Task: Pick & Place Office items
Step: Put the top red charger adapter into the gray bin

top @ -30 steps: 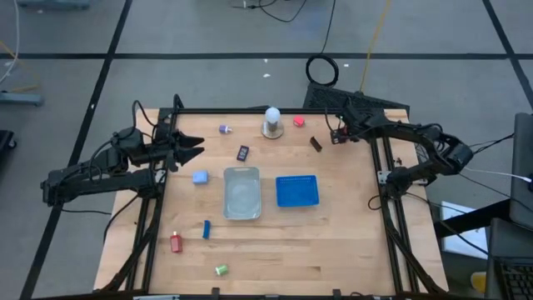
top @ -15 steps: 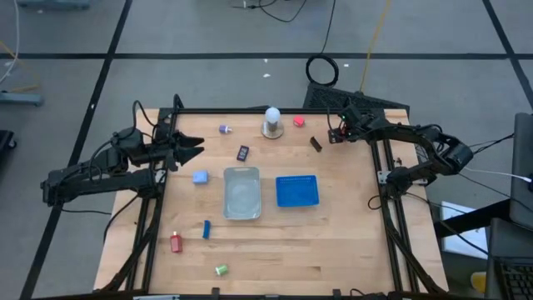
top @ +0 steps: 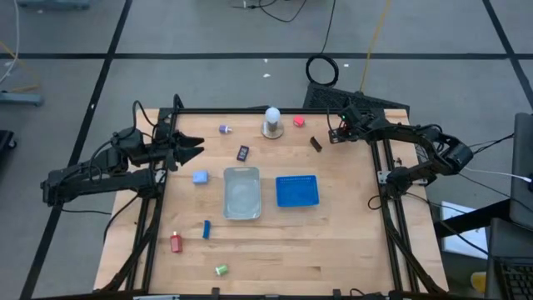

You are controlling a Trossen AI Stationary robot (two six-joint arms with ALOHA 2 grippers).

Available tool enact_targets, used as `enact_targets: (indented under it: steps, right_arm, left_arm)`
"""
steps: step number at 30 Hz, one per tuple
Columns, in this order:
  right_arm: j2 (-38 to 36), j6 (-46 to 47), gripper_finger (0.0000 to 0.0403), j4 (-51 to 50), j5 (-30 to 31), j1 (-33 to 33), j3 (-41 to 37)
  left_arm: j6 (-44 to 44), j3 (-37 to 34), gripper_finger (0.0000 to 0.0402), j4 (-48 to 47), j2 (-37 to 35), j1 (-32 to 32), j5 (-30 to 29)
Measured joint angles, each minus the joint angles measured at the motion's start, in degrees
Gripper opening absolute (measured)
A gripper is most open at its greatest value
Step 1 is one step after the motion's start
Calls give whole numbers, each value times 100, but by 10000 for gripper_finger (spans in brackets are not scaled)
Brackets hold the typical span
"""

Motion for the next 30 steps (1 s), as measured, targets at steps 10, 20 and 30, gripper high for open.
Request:
enact_targets:
  steps: [10,20,30]
  right_arm:
    - [0,-77,113,4,-28,0,0]
    - [-358,-274,113,3,-511,53,-2]
    - [-2003,-90,113,-1,-813,68,-2]
  left_arm:
    - [0,0,296,0,-1,0,23]
    - [22,0,296,-1,0,0,210]
    - [-27,0,296,1,-2,2,348]
